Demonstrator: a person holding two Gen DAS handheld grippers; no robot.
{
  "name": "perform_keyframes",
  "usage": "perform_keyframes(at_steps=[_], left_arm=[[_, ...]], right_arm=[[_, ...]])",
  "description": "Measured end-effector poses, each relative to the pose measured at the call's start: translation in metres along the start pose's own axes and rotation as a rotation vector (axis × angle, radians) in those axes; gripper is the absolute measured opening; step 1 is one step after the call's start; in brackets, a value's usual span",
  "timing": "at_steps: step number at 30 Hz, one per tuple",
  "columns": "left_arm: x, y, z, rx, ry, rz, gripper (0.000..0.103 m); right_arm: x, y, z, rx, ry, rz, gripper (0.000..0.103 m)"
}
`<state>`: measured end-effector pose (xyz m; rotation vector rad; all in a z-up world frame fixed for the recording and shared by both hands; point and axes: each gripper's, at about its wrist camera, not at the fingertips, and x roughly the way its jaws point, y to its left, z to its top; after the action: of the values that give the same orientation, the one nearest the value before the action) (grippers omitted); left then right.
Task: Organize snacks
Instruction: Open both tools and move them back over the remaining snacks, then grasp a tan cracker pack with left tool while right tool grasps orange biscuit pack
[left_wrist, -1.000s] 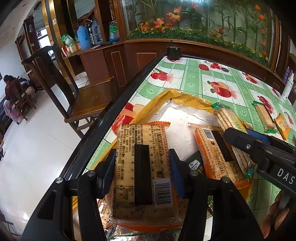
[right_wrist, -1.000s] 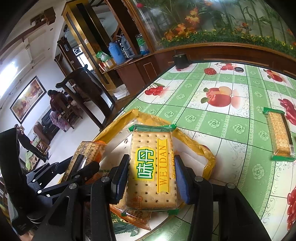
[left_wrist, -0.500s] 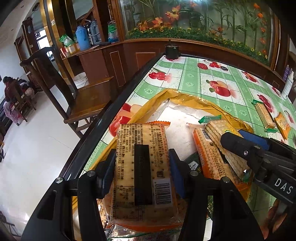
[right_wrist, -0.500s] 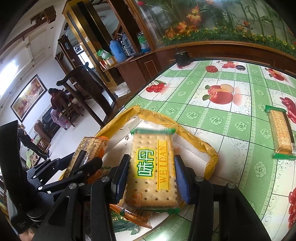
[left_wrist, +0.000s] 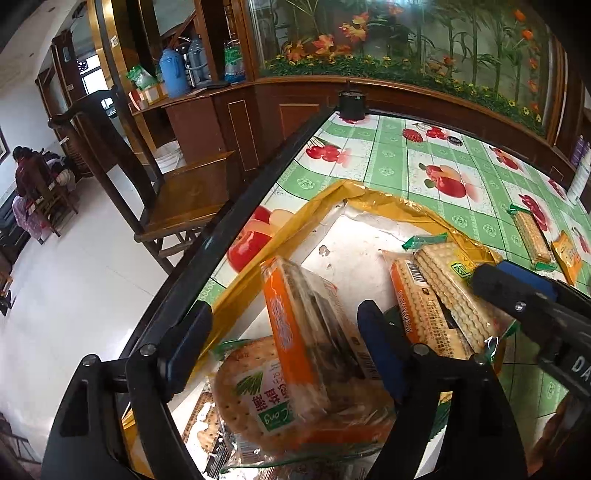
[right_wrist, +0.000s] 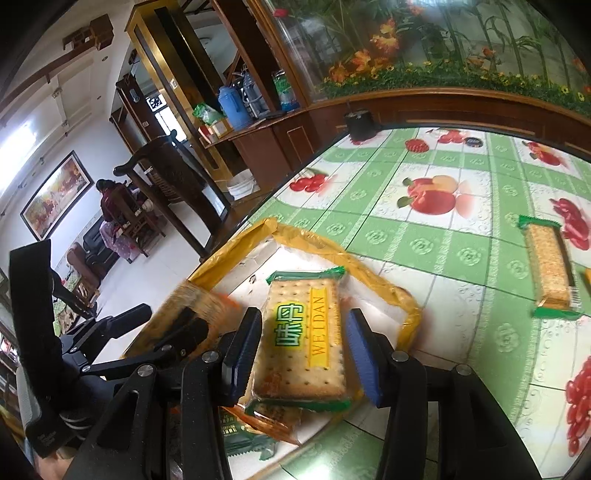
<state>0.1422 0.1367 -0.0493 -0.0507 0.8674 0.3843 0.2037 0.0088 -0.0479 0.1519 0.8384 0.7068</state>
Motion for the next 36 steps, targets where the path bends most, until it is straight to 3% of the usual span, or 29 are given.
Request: perform_keyframes(at_steps=[4, 11, 15, 22, 31, 36], left_arm=[[-0.01, -0.004, 0.001, 0.009, -0.026, 0.027, 0.085], [-0.033, -0.036, 0.008, 0.046, -0.078, -0.019, 0.085], [-0.042, -0.071, 0.013, 0.095, -0.089, -0.062, 0.085], [-0.041, -0.144, 0.021, 0.179, -0.058, -0.2, 0.085], [-0.011, -0.212, 0.033, 0.214, 0.03, -0.302, 0.084], [0.01, -0.226, 0.043, 0.181, 0.092, -0.357, 0.084]], right_arm=[[-0.022, -0.013, -0.002, 0.012, -0.028, -0.024, 0.05], [-0.068, -0.06, -0.014, 0.048, -0.081, -0.136, 0.057], [-0.097, -0.102, -0.022, 0.083, -0.107, -0.225, 0.071], [-0.138, -0.19, -0.029, 0.256, -0.147, -0.32, 0.073], [-0.107, -0.229, -0.006, 0.207, -0.068, -0.369, 0.074], [-0.08, -0.245, 0.006, 0.175, 0.014, -0.399, 0.093]])
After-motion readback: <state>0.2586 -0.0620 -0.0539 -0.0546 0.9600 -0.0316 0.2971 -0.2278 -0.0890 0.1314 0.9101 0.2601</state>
